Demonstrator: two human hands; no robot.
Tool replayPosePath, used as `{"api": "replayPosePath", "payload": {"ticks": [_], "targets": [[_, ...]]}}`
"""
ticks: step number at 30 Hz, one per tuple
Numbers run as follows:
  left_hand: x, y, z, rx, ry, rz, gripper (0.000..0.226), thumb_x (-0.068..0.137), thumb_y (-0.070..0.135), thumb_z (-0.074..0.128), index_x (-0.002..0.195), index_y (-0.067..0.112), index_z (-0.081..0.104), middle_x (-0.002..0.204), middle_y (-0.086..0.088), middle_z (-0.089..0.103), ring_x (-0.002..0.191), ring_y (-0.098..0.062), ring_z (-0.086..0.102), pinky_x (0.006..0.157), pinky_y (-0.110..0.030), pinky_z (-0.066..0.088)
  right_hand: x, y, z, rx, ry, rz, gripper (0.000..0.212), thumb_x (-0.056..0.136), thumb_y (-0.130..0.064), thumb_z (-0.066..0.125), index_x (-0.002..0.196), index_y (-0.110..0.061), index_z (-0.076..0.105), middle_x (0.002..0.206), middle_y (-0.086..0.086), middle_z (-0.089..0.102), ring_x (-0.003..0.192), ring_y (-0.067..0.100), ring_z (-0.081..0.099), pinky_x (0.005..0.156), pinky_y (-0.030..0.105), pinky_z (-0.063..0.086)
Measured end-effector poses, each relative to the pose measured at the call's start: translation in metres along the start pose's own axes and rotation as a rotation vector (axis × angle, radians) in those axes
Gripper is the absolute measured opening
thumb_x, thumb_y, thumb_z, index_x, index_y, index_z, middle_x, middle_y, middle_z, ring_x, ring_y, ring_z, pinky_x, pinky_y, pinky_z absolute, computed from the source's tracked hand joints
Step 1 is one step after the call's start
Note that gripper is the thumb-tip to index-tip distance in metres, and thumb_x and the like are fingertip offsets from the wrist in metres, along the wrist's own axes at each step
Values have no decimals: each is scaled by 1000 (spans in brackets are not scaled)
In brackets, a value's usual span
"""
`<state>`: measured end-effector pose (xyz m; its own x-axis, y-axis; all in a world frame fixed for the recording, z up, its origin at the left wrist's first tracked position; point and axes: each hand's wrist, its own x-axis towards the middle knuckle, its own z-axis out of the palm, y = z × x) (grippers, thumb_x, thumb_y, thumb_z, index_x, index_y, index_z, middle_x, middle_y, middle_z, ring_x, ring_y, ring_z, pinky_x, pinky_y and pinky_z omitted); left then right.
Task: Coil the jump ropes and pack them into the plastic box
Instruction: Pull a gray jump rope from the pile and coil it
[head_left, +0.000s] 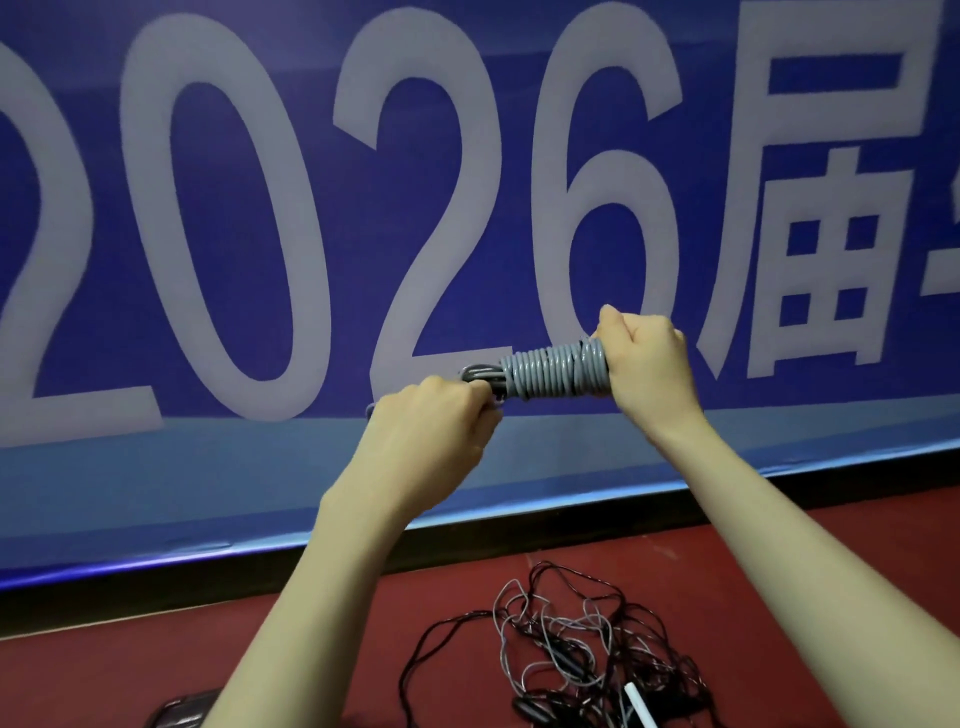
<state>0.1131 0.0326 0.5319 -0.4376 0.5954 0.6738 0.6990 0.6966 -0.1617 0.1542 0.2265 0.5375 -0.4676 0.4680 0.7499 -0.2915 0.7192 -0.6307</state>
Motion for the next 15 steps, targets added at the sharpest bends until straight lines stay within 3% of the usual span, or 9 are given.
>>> {"api": "replayPosePath", "payload": {"ticks": [3,5,8,11,15], "targets": [[-3,-6,10,44,87,179,28,89,40,61,72,18,57,61,3,55,56,-27,51,46,-25,18,-12,6,11,-53,-60,-91,49,101,-15,41,54,-4,31,49,5,31,47,11,28,48,31,24],[-1,-17,18,38,119,194,32,84,42,58,63,18,55,54,6,54,49,-24,49,49,-24,21,-11,13,21,-41,-111,-80,49,102,-17,40,55,-4,34,49,5,32,45,11,31,45,27,24],[-2,-31,30,-68,145,137,40,89,50,42,68,17,54,61,11,51,58,-18,44,58,-30,31,0,20,31,13,-194,-15,49,102,-22,39,67,11,46,60,26,46,54,19,41,48,36,35],[1,-37,39,-156,209,73,35,90,48,45,75,17,55,75,10,47,69,-14,37,61,-31,32,17,29,38,69,-280,23,49,102,-23,39,71,13,52,66,29,54,51,19,49,43,28,41],[4,-43,55,-281,198,12,33,88,48,51,79,17,57,101,6,43,86,-17,45,63,-33,43,23,39,48,61,-280,-26,50,102,-24,40,71,15,49,64,31,51,57,40,47,51,42,42]]}}
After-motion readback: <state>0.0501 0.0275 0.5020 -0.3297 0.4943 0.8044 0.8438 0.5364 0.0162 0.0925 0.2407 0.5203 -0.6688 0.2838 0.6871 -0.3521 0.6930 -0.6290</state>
